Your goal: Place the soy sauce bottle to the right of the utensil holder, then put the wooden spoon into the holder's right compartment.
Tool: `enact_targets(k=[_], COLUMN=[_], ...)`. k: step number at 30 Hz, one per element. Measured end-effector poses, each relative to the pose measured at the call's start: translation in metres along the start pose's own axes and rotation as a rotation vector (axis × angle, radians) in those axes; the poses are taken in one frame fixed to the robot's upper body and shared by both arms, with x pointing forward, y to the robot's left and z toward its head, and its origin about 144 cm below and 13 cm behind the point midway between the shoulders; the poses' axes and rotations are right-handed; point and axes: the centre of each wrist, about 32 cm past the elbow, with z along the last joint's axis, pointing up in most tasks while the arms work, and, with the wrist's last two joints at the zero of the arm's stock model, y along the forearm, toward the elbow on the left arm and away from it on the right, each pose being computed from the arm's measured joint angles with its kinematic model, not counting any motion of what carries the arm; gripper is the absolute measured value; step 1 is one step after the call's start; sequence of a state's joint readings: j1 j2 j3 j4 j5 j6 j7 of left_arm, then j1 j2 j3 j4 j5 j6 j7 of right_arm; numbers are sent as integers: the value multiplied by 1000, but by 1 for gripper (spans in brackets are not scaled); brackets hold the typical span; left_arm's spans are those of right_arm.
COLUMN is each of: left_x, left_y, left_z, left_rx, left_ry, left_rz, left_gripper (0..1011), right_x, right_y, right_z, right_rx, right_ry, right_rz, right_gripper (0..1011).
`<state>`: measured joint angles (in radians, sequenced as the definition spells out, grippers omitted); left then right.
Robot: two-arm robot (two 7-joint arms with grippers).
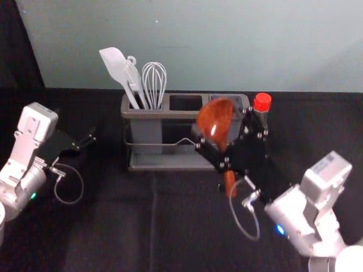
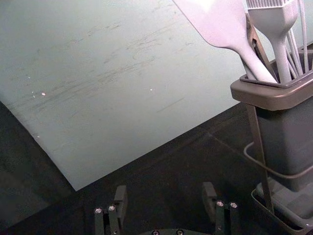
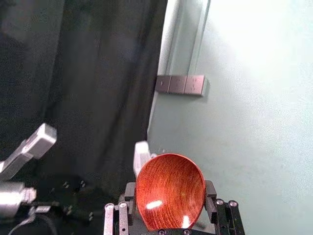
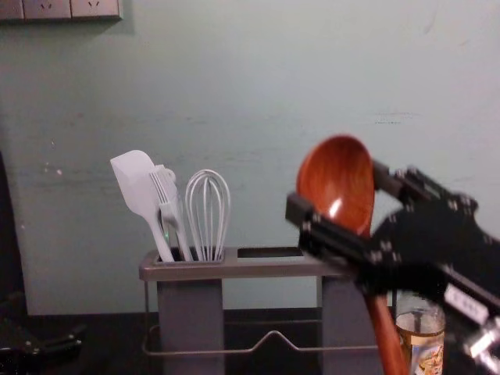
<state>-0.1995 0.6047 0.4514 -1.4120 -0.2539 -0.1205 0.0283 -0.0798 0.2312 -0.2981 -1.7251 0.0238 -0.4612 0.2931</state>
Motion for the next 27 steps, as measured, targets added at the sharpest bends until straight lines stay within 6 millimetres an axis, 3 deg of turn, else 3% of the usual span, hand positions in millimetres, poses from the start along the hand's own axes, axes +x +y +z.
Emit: enact_targets(k=[13,27], left_x=[0,0], left_y=[0,0], left_z=[0,0], left_rx=[0,0], left_ry=[0,0], left_rz=[0,0], left_gripper=[1005,1005], right_x=[43,66], right_y=[49,88], right_z=[9,0], right_rx=[96,170], right_ry=[-68,-64], right_rz=[0,-67], right_gripper=[836,836])
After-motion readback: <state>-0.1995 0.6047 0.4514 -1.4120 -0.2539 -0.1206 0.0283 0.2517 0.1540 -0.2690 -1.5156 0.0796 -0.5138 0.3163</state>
